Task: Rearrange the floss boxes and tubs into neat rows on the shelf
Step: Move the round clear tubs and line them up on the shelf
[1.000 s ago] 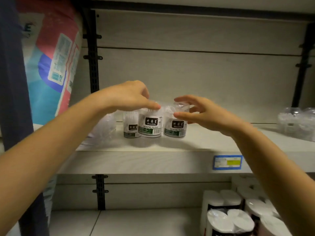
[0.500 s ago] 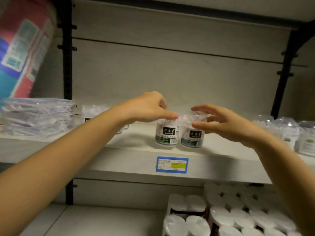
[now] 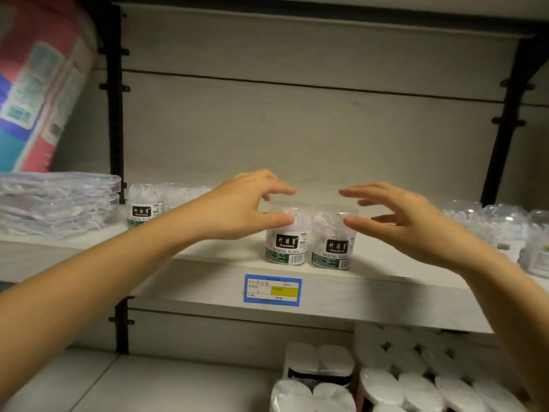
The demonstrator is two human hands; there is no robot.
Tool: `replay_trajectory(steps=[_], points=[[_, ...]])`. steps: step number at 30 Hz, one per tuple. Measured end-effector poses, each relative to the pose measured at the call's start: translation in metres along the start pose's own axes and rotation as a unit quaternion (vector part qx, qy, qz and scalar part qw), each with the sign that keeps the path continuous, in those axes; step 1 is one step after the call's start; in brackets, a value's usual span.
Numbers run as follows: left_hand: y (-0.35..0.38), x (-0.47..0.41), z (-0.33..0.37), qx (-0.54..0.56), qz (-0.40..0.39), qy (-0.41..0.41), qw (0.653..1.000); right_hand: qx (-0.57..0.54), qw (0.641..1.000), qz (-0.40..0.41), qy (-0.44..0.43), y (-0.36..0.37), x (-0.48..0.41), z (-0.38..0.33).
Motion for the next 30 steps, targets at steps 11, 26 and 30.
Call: replay_trajectory(steps=[11,26,30], points=[[0.02,-0.055,-0.026,-0.056,0.04,-0.029,0.997,0.086,0.996,-0.005,0.024,0.027,-0.056,0.028],[0.037,-0.097,-0.052,-0.046,0.025,-0.077,0.996,0.088,0.994,-0.029,0.06,0.046,-0.101,0.054],[0.024,-0.083,-0.051,-0.042,0.008,-0.068,0.997,0.107,0.993,0.017,0.044,0.037,-0.091,0.039]])
Point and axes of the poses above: each hand's wrist, its own x-axis away from the middle knuckle, its own y-axis out of the palm, z = x × y, the point moved 1 cm from there along -x, towards the middle knuckle
